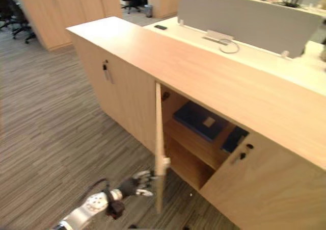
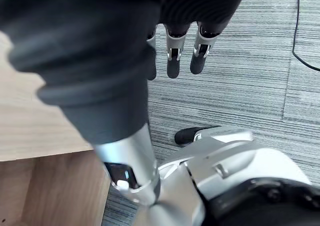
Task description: Walk over to the cabinet, pick up the folder, carry it to the office cabinet, place the folder inside the office cabinet, then close the office cabinet door
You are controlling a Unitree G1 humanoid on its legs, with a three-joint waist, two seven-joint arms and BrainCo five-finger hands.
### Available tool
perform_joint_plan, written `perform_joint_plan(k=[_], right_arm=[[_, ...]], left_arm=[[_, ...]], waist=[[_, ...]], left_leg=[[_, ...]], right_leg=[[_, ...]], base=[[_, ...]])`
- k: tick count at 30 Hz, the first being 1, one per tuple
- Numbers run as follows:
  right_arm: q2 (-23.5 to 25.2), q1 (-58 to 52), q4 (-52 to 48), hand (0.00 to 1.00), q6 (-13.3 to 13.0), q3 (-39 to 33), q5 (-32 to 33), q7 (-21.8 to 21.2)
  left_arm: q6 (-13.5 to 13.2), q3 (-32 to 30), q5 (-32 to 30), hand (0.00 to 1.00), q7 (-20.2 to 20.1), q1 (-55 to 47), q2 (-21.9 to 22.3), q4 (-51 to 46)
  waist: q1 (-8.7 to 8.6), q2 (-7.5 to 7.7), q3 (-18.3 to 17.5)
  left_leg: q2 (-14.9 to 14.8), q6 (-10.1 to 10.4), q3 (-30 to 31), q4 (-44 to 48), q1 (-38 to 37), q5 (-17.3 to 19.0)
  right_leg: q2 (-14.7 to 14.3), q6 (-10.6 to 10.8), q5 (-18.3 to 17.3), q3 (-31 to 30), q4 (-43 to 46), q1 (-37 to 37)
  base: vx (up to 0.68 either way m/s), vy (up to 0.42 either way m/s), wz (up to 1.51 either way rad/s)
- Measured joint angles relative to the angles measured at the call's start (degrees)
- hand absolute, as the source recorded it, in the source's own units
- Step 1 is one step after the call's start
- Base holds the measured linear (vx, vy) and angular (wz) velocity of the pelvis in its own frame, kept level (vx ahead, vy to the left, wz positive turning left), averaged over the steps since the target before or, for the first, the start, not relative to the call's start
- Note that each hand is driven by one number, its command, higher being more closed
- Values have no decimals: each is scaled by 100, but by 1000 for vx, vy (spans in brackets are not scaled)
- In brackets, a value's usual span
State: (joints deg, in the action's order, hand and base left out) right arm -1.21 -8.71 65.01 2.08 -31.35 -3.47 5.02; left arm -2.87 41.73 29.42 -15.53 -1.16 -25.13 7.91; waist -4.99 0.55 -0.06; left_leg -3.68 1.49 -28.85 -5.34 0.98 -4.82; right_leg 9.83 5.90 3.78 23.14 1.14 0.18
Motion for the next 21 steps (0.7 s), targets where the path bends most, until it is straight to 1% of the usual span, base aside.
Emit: perform_joint_plan(k=[1,2,3,7,9,13,17,19,21], right_arm=[[1,1,0,0,0,1,0,-5],[-4,-3,0,0,0,-5,0,-34],[-15,-6,-1,0,-3,-6,0,-38],[-43,-88,2,0,-3,92,-21,-45],[-84,-98,2,0,-10,218,-22,-45],[-87,-99,2,0,-34,224,-22,-45],[-95,-110,1,0,-64,321,-17,-39],[-153,-99,0,0,-73,450,-17,-36],[-157,-84,-3,0,-77,455,-5,-33]], left_arm=[[-34,25,41,0,-50,9,82,-98],[-95,36,55,0,-125,40,221,-208],[-130,36,61,0,-149,68,276,-263],[-141,26,101,0,-173,81,302,-268],[-141,21,193,0,-177,81,407,-218],[-139,1,213,0,-182,73,504,23],[-138,-167,210,0,-178,-15,590,189],[-139,-270,146,0,-163,-24,680,355],[-179,-465,-222,0,-24,-36,752,581]], waist=[[-38,2,-2],[-80,-28,-8],[-87,-35,-15],[-86,-41,-29],[-86,-66,-55],[-96,-66,-57],[-108,-73,-62],[-117,-60,-52],[-117,-77,-66]], left_leg=[[-1,15,-9,-1,-2,-15],[-28,35,-12,-2,-14,-55],[-69,66,-7,-3,-35,-117],[-124,91,51,-3,-123,-146],[-95,54,73,-4,-109,-148],[-20,-4,101,-5,-107,-109],[36,-63,119,-4,-142,-101],[55,-84,118,-4,-218,-82],[55,-75,114,-4,-251,-70]], right_leg=[[0,-36,-63,0,2,-2],[-22,-33,-166,3,21,3],[-58,-54,-224,10,18,24],[-128,-58,-273,61,-70,-119],[-105,-50,-277,88,-86,-128],[-36,-22,-266,144,-108,-159],[14,0,-226,177,-118,-214],[19,4,-222,185,-148,-319],[14,4,-222,185,-172,-349]], base=[[-30,-61,-13],[-20,-69,-4],[-18,-71,-2],[9,-59,7],[37,-2,8],[47,14,6],[53,8,4],[42,2,3],[0,0,0]])
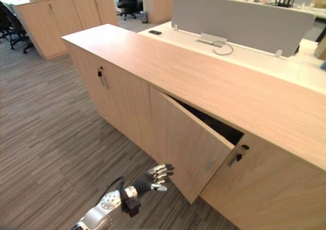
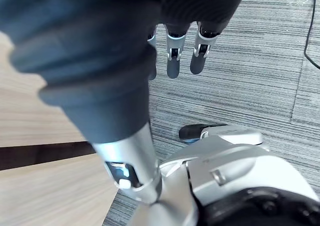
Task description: Walk over to the cabinet, pick up the folder, carry it to the office cabinet, place the folder inside the office cabinet, then close the office cabinet door
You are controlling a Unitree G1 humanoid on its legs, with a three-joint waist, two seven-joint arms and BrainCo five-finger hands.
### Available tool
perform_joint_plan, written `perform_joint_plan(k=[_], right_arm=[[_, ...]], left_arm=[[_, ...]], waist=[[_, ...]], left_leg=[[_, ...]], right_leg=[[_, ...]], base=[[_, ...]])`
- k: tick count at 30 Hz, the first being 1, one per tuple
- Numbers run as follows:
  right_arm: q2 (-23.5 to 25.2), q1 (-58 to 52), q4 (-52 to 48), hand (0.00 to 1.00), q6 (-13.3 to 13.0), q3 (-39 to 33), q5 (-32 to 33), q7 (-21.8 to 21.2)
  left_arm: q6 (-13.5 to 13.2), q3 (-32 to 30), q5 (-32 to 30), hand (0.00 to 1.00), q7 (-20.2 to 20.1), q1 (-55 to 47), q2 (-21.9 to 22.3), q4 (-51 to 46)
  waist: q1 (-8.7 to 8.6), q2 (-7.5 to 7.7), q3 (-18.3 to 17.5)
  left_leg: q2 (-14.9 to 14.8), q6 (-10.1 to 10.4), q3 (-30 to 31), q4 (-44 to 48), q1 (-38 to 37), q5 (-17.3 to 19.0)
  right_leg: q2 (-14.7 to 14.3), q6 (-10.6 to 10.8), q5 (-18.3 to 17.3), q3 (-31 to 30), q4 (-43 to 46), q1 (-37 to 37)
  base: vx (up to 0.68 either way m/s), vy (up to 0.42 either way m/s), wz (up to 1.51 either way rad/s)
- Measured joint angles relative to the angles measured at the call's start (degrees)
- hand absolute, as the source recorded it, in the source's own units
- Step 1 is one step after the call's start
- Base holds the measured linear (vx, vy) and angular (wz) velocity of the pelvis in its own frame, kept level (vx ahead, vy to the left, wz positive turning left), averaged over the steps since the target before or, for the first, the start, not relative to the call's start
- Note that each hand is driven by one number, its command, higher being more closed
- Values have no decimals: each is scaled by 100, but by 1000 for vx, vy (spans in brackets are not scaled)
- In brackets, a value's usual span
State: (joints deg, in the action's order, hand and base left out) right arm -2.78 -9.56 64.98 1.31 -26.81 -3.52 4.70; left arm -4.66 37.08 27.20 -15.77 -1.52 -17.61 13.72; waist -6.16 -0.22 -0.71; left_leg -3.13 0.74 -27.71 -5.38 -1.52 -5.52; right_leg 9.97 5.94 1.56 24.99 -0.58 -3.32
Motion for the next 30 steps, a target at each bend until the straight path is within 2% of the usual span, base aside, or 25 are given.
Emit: perform_joint_plan(k=[3,5,6,8,9,11,12,13,15,17,18,19,20,22,26,30], right_arm=[[-1,-8,0,0,1,1,8,-1],[9,-9,-1,0,2,3,8,-1],[33,-6,-2,0,3,-4,9,0],[80,14,-2,0,3,-18,12,0],[90,27,-2,0,10,-62,11,-3],[55,44,-1,0,44,-123,9,-8],[9,47,11,0,88,-127,8,-8],[-16,85,25,0,92,-127,8,-8],[-113,205,87,0,99,-130,22,-3],[-172,295,128,0,111,-138,40,1],[-292,379,145,0,121,-243,81,1],[-335,408,159,0,121,-324,99,2],[-337,470,160,0,128,-312,132,10],[-207,440,160,0,133,-307,149,0],[-34,134,-71,0,110,-223,291,79],[-51,92,-22,0,80,-60,453,45]], left_arm=[[-102,-332,-548,0,128,-12,155,627],[-139,-581,-1130,0,203,-23,202,1457],[-141,-867,-1375,0,240,-50,251,2177],[-112,-1265,-1562,0,306,-50,323,2867],[-22,-1693,-1749,0,414,-69,387,3481],[114,-2180,-2159,0,598,-204,402,4051],[150,-2435,-2327,0,708,-298,433,4180],[161,-2576,-2365,0,752,-344,465,4229],[180,-3025,-2373,0,935,-346,615,4372],[172,-3188,-2409,0,1023,-319,676,4425],[139,-3331,-2521,0,1116,-349,807,4434],[122,-3431,-2533,0,1133,-380,885,4445],[102,-3655,-2578,0,1199,-405,952,4529],[102,-4051,-2670,0,1298,-448,1030,4757],[116,-4801,-2614,0,1497,-779,1248,4870],[145,-5062,-2540,0,1599,-863,1281,4962]], waist=[[-4,-1,6],[-30,10,20],[-43,18,15],[-41,78,81],[-33,95,144],[74,4,249],[154,-110,290],[177,-117,318],[253,-149,399],[274,-143,527],[327,-239,552],[371,-337,570],[464,-402,604],[390,-372,647],[402,-271,468],[419,-237,398]], left_leg=[[-23,16,-21,2,-71,10],[-52,49,-54,18,-164,39],[-115,78,-91,133,-151,111],[-273,94,-113,643,4,351],[-581,87,-130,1475,300,745],[-1138,97,101,2703,682,1276],[-1236,184,570,3011,800,1391],[-1236,216,785,3063,823,1411],[-1033,260,1503,3094,849,1396],[-782,353,2039,3243,882,1403],[-264,677,2899,2615,670,1847],[-143,474,3118,2360,536,1693],[1,324,3040,2099,327,1621],[150,119,2826,1866,156,1508],[198,30,2650,1327,-227,1410],[119,55,2536,1140,-466,1403]], right_leg=[[-23,-3,0,-17,-9,-61],[-58,-9,-3,-34,-71,-178],[-101,-52,-28,-59,-98,-188],[-132,-91,-53,-96,-94,-211],[-223,-150,-93,-173,-82,-216],[-520,-259,-171,-339,-72,-265],[-650,-271,-174,-496,-74,-266],[-688,-272,-174,-583,-80,-257],[-700,-309,-149,-1023,-88,-164],[-588,-352,-113,-1293,-70,-163],[-461,-328,-97,-1629,-34,-28],[-467,-284,-68,-1795,-36,30],[-408,-237,-21,-1973,-114,19],[-226,-105,169,-2094,-118,-12],[-189,-86,155,-2159,-280,-103],[-309,-67,162,-2163,-411,-210]], base=[[6,-26,-6],[-4,-47,-9],[-11,-65,-12],[-29,-100,-16],[-47,-159,-29],[-11,-197,-46],[21,-146,-54],[9,-79,-61],[4,8,-55],[-6,135,-55],[-12,252,-87],[29,278,-122],[95,181,-95],[134,168,-49],[161,57,-25],[146,-2,-16]])
